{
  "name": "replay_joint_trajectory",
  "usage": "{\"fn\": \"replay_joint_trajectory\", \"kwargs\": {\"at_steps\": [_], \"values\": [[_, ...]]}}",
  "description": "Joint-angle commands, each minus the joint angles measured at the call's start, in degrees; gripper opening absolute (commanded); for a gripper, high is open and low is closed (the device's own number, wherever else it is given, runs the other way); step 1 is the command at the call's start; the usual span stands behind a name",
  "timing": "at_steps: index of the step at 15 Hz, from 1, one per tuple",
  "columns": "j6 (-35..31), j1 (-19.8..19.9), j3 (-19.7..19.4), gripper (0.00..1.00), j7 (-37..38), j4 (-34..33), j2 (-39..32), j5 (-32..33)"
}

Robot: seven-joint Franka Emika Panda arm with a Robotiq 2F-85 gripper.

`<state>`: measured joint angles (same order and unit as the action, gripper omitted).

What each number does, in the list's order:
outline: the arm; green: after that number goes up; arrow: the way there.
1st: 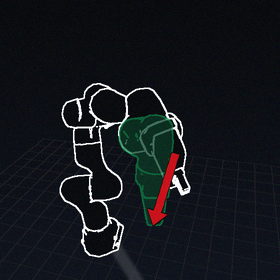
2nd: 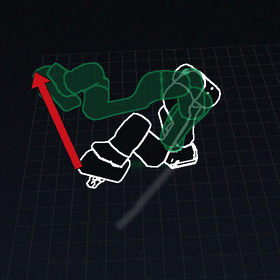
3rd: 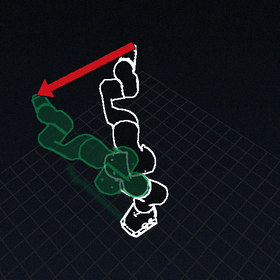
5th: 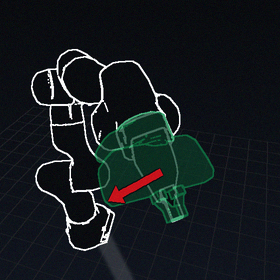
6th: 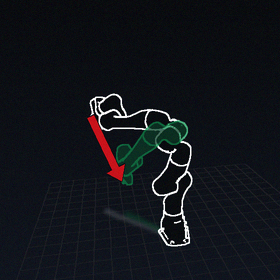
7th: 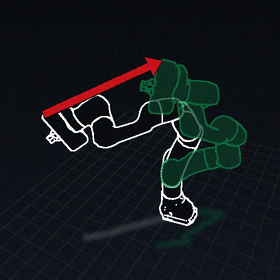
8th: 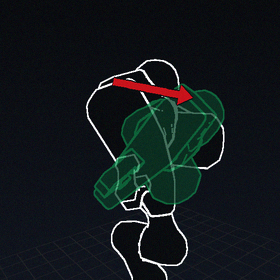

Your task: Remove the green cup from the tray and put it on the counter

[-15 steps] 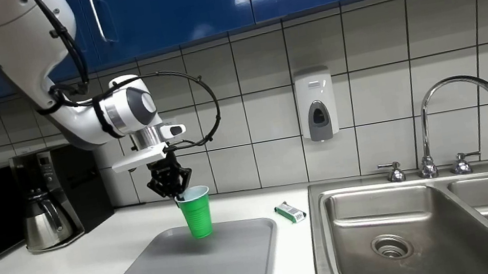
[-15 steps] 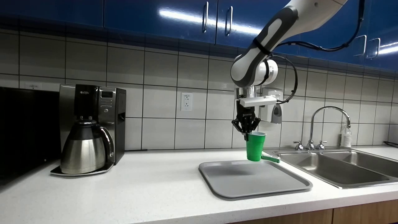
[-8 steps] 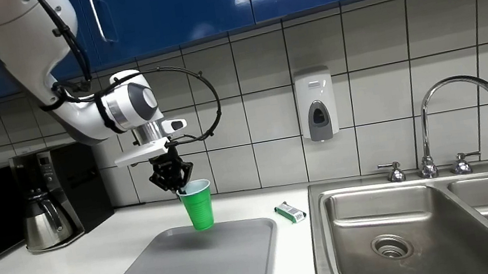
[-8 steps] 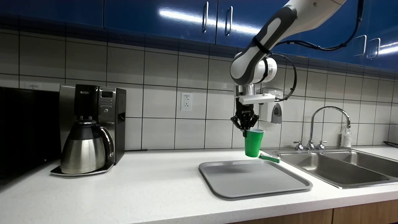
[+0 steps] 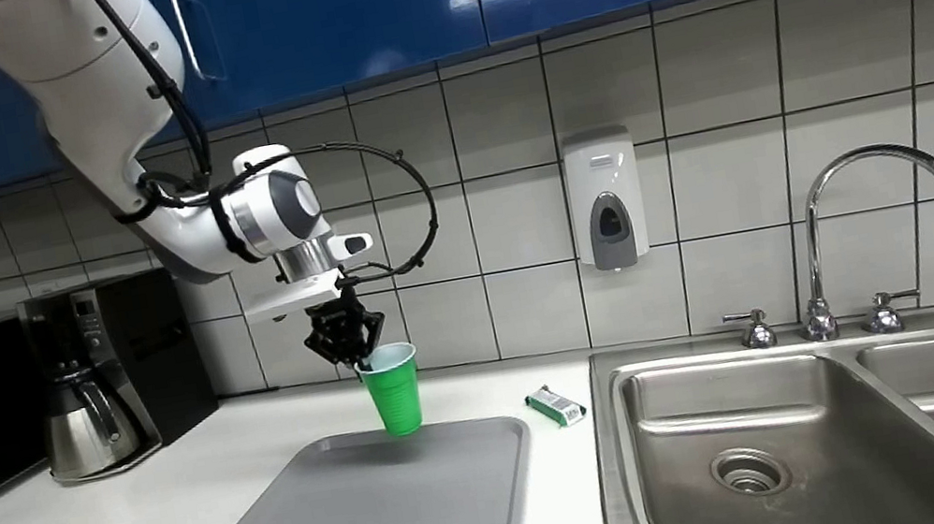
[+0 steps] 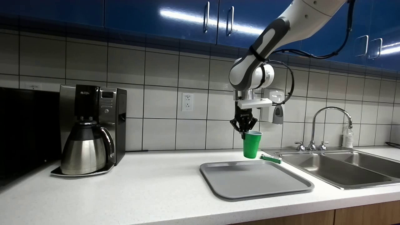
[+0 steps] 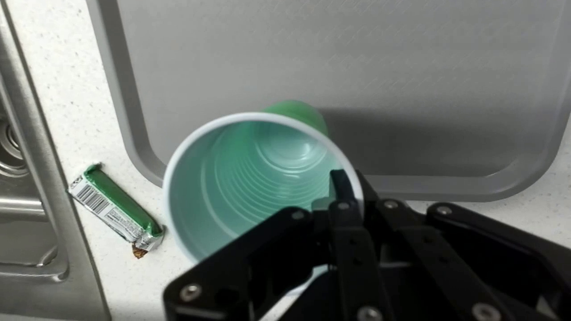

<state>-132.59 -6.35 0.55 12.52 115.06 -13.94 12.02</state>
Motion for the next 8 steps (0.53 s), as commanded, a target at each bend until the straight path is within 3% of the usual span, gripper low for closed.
{"fn": "replay_joint_trajectory", "kwargs": {"at_steps": [1, 8], "values": [[0.0, 0.1, -0.4, 0.01, -0.7, -5.8, -5.2, 1.1], [0.8, -0.3, -1.4, 0.01, -0.7, -15.3, -13.0, 0.5]]}}
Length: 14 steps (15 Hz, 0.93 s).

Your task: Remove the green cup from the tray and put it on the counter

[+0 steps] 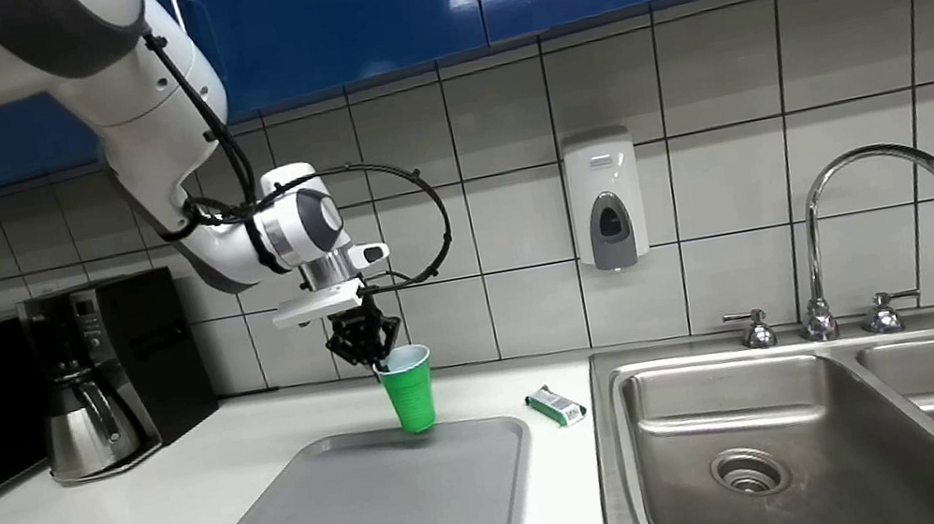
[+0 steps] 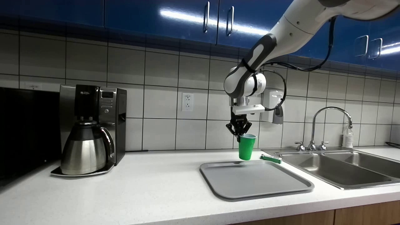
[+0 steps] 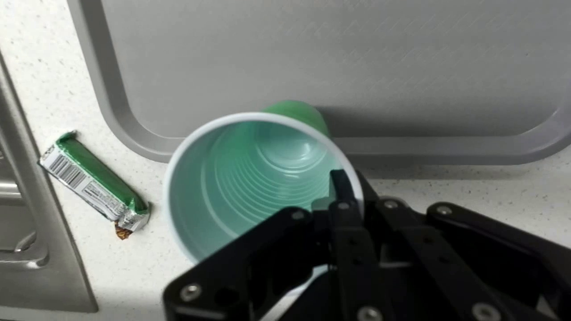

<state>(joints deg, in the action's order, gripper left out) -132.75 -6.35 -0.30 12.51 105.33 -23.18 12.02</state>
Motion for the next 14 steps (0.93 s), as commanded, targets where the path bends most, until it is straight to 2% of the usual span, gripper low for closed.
{"fn": "replay_joint_trajectory", "kwargs": {"at_steps": [1, 14], "values": [[0.9, -0.4, -0.6, 0.01, -0.8, -6.8, -4.7, 0.3], [3.4, -1.3, -1.6, 0.01, -0.9, -22.1, -15.5, -0.1]]}}
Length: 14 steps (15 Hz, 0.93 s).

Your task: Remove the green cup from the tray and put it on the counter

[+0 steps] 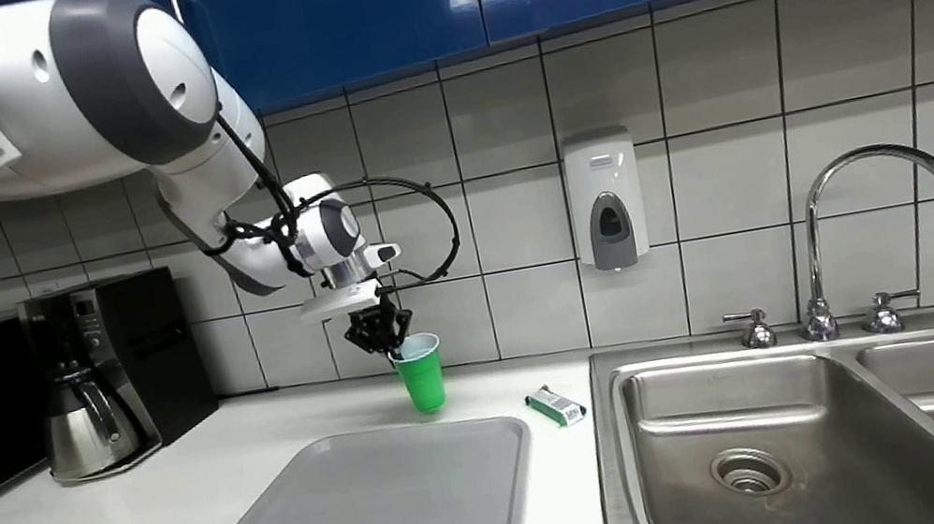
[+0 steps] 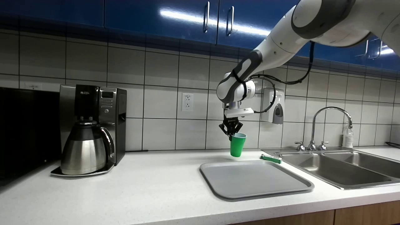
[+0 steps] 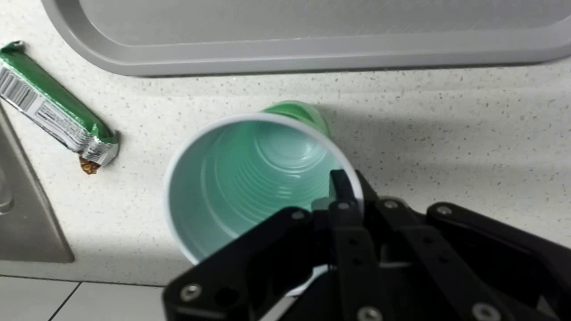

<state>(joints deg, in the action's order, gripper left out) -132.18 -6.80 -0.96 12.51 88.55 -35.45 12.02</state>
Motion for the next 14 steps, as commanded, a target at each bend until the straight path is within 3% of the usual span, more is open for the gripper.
{"fn": "replay_joint_trajectory", "kwargs": {"at_steps": [1, 14], "values": [[3.1, -0.9, -1.0, 0.01, -0.9, -6.2, -4.0, -0.1], [5.3, -1.3, -1.4, 0.01, -0.9, -11.8, -9.0, -0.4]]}}
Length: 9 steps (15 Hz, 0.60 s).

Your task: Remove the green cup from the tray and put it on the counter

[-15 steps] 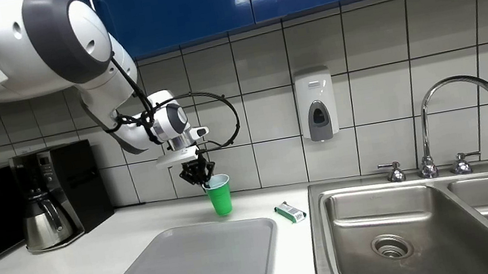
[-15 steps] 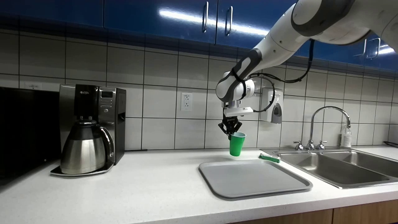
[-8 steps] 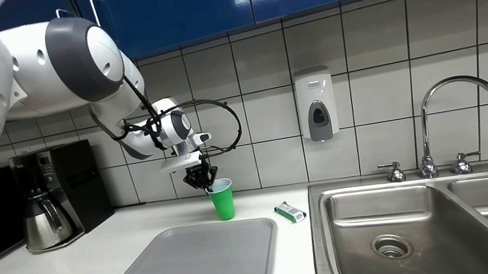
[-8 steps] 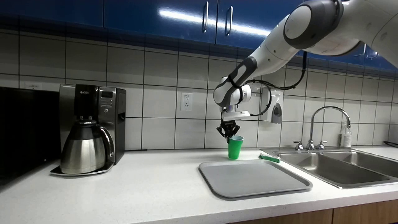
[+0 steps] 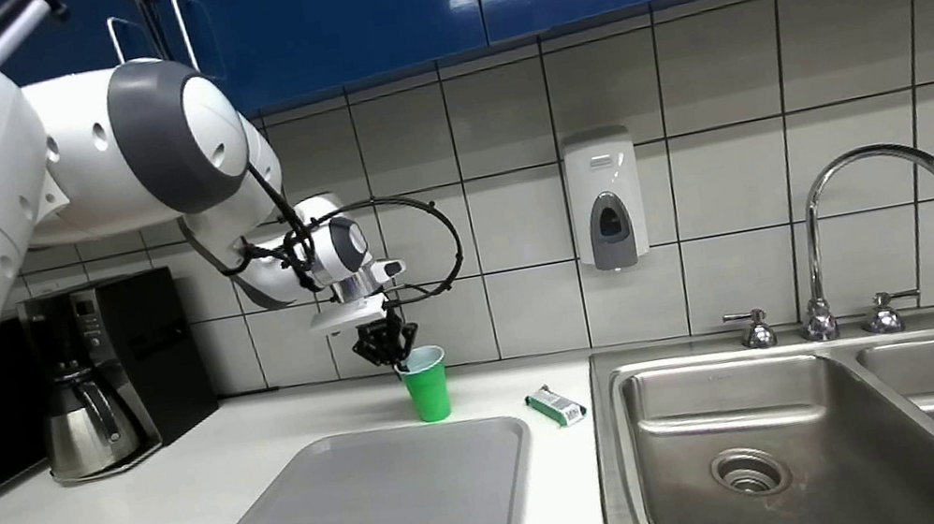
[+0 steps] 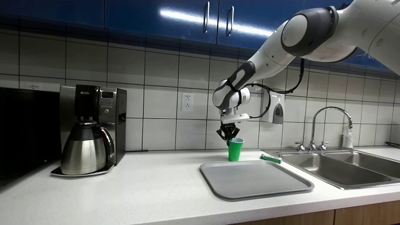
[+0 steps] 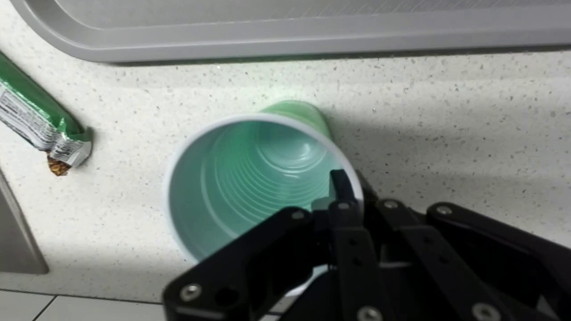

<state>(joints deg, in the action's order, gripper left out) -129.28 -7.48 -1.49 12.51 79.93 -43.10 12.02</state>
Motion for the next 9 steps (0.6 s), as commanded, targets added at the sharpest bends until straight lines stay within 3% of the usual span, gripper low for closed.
{"fn": "replay_joint_trajectory", "kwargs": {"at_steps": [1, 3, 4, 5, 9], "values": [[2.3, -0.6, -0.8, 0.01, -0.9, -3.3, -1.5, -0.4], [2.4, -0.6, -0.8, 0.01, -1.0, -3.6, -1.7, -0.5], [2.4, -0.7, -0.8, 0.29, -0.8, -3.6, -1.7, -0.5], [2.4, -0.7, -0.8, 0.30, -0.9, -3.6, -1.7, -0.5], [2.2, -0.7, -1.0, 0.58, -0.7, -3.3, -1.2, -0.4]]}}
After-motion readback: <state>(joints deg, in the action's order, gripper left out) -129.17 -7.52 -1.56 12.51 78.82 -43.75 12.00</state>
